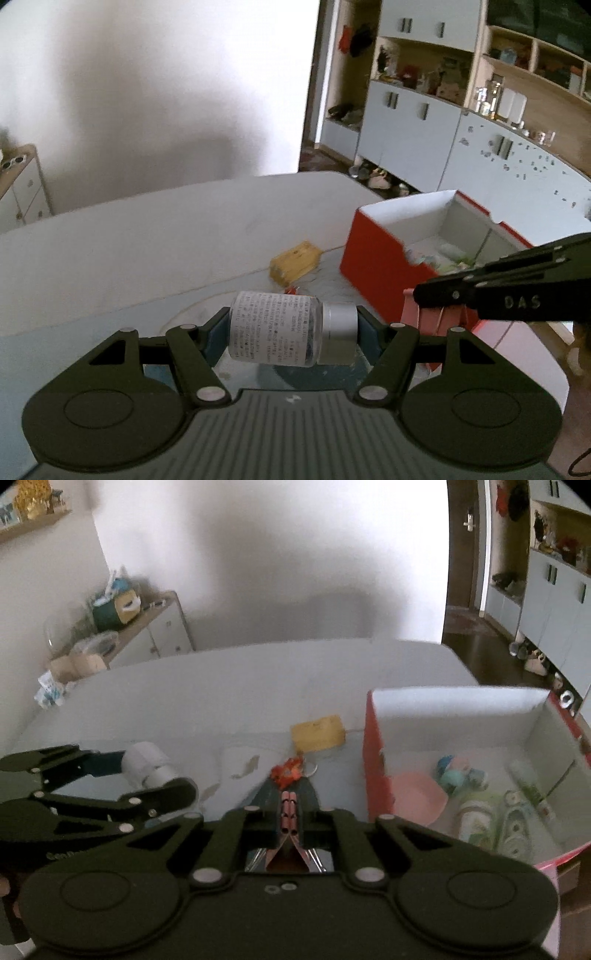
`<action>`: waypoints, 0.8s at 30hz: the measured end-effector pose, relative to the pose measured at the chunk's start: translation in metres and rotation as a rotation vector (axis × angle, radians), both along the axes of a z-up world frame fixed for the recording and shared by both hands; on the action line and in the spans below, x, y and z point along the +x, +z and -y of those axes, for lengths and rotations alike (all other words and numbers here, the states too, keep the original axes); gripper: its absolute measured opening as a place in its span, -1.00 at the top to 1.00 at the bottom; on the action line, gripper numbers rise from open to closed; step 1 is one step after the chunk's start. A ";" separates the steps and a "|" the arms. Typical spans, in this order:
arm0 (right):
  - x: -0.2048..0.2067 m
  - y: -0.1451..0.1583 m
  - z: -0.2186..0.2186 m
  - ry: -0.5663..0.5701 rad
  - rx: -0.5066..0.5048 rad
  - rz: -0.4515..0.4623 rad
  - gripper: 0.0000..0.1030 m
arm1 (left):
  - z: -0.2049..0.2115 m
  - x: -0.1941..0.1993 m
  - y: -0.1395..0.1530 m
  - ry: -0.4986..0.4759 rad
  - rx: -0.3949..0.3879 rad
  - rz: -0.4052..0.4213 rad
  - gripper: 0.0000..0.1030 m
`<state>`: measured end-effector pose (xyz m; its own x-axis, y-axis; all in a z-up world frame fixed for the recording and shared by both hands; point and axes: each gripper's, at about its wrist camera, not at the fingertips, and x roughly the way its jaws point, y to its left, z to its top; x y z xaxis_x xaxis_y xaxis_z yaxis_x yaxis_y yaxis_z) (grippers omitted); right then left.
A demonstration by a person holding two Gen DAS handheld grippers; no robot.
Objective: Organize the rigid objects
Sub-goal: 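Carry the cylinder and pink clip over the red box with both tools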
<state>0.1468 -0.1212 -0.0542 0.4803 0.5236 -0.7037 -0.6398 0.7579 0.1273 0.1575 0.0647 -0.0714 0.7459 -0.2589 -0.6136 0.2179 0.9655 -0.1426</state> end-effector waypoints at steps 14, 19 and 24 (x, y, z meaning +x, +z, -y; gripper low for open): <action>0.055 0.024 0.074 -0.062 0.051 0.059 0.86 | 0.074 0.026 0.041 -0.078 0.037 0.051 -0.34; 0.083 0.021 0.105 -0.070 0.043 0.057 0.86 | 0.118 0.045 0.044 -0.081 0.047 0.040 -0.34; 0.110 0.012 0.134 -0.075 0.032 0.042 0.86 | 0.156 0.067 0.041 -0.077 0.056 0.018 -0.35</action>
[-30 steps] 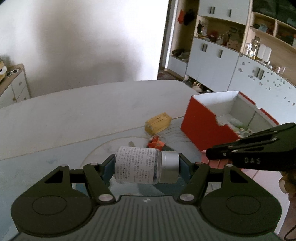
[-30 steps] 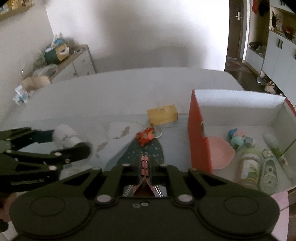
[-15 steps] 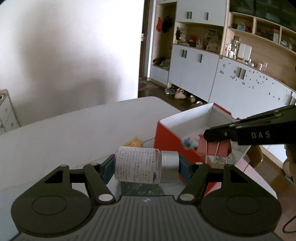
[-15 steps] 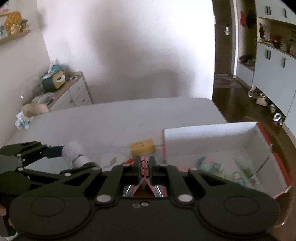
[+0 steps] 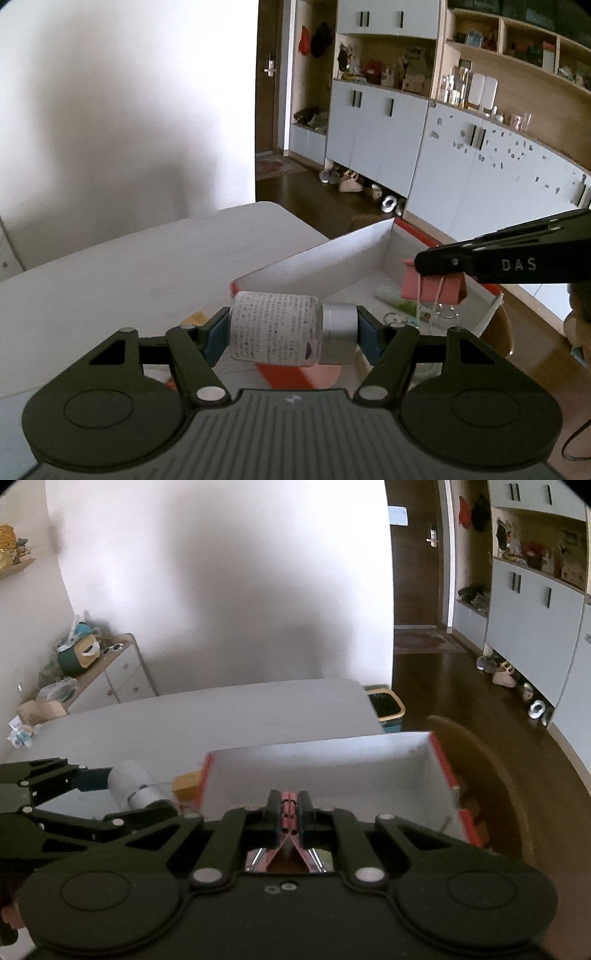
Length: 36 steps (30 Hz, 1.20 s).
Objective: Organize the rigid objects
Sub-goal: 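Carry the cylinder and pink clip over the red box with both tools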
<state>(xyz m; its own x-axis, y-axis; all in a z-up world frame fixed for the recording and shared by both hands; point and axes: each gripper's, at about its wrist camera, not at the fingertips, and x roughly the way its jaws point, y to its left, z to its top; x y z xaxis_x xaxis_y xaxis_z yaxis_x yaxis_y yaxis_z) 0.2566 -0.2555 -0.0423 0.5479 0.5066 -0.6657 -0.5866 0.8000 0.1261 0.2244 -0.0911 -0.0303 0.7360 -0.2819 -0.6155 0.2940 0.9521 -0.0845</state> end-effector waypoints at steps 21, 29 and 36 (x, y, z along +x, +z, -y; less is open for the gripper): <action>0.043 -0.067 0.034 0.075 -0.119 -0.038 0.86 | 0.113 0.114 -0.056 0.011 0.088 -0.145 -0.35; 0.042 -0.075 0.031 0.096 -0.122 -0.048 0.86 | 0.147 0.138 -0.075 -0.048 0.138 -0.162 -0.35; 0.039 -0.081 0.035 0.101 -0.123 -0.070 0.86 | 0.154 0.148 -0.095 -0.064 0.154 -0.236 -0.35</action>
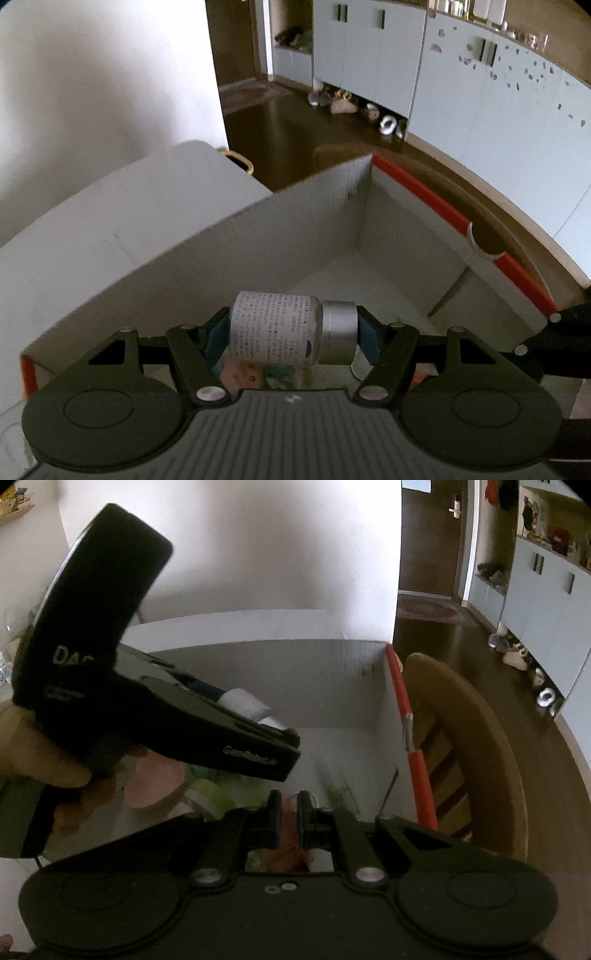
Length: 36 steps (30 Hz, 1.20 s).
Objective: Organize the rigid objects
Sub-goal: 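Carry the cylinder and pink clip over the red box with both tools, then lower the cylinder and pink clip into the box and open both tools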
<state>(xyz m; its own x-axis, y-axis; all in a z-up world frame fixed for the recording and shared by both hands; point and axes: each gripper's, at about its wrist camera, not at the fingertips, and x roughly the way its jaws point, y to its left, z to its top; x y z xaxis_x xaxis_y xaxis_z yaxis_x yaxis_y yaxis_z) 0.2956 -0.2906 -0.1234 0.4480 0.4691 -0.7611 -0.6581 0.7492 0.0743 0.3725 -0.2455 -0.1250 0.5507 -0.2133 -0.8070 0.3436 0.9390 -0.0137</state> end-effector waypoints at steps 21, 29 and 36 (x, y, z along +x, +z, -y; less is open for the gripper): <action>-0.007 0.016 0.015 -0.046 0.032 -0.014 0.07 | -0.005 -0.014 0.003 0.000 -0.012 -0.051 -0.44; -0.016 0.032 0.017 -0.070 0.054 0.009 -0.15 | -0.022 -0.036 0.023 0.014 -0.031 0.002 -0.44; -0.032 0.049 0.013 -0.076 0.073 0.039 -0.25 | -0.050 -0.059 0.046 0.039 -0.078 0.059 -0.44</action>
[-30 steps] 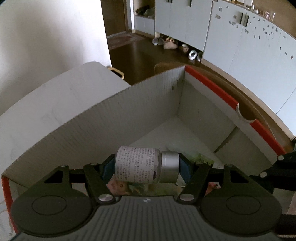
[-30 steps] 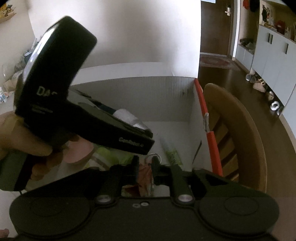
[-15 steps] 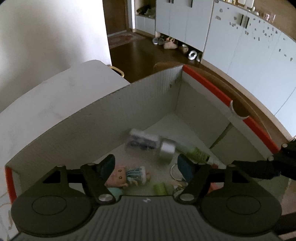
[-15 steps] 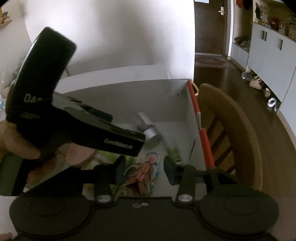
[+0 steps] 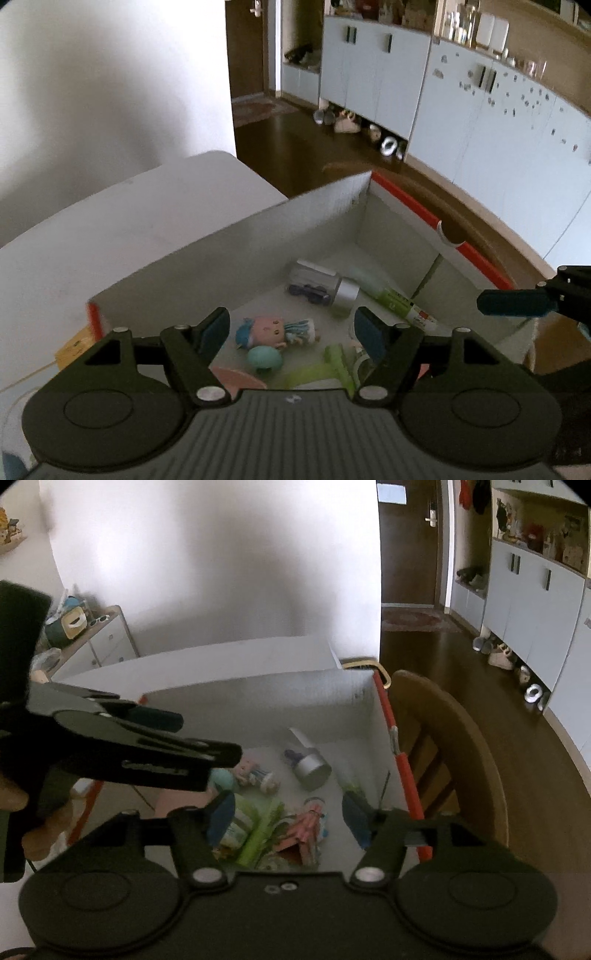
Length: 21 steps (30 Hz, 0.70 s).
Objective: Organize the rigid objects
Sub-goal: 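Lower the cylinder and pink clip into the box and open both tools, then withdraw both tools from the box toward the yellow box and orange toy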
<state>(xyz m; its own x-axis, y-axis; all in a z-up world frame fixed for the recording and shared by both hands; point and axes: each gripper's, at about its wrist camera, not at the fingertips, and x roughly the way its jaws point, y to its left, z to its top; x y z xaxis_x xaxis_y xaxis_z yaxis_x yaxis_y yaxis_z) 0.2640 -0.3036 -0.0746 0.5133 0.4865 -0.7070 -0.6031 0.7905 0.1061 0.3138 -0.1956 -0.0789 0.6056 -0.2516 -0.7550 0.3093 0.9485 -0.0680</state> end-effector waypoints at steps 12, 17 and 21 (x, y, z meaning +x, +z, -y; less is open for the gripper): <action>-0.039 0.018 -0.027 -0.017 0.028 0.029 -0.54 | -0.060 -0.046 0.030 0.028 -0.082 0.081 -0.57; -0.061 0.023 -0.045 -0.025 0.040 0.038 -0.67 | -0.092 -0.064 0.040 0.040 -0.113 0.109 -0.58; -0.080 0.025 -0.062 -0.034 0.052 0.049 -0.78 | -0.115 -0.075 0.045 0.041 -0.123 0.123 -0.58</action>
<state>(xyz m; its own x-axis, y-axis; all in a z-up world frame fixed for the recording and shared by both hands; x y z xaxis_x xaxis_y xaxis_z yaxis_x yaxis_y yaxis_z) 0.1843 -0.2420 -0.0500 0.5634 0.5037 -0.6549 -0.5818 0.8047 0.1184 0.2388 -0.0804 -0.0339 0.7034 -0.3105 -0.6394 0.2837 0.9474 -0.1480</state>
